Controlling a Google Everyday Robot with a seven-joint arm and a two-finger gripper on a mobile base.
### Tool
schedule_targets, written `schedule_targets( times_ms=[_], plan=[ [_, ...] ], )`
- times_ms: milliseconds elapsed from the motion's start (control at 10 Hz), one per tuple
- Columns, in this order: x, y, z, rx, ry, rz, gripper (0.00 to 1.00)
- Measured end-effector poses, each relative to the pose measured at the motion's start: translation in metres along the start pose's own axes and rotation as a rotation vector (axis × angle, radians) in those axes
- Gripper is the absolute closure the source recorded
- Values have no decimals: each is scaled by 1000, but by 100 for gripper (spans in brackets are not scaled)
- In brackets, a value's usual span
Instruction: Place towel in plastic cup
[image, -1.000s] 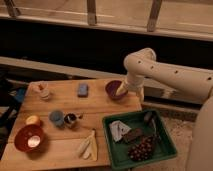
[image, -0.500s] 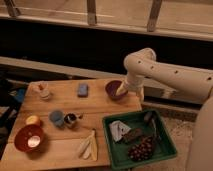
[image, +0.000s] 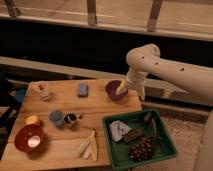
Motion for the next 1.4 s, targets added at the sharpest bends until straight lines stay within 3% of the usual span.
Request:
schedule_targets(
  times_ms=[200, 500, 600, 900, 1400],
  plan=[
    [20, -23, 6, -50, 68, 29, 20],
    [57, -24, 35, -101, 162, 23, 20],
    [74, -18, 43, -99, 182, -9, 20],
    [109, -4, 56, -54, 189, -102, 20],
    [111, 2, 66, -42, 170, -127, 20]
  ],
)
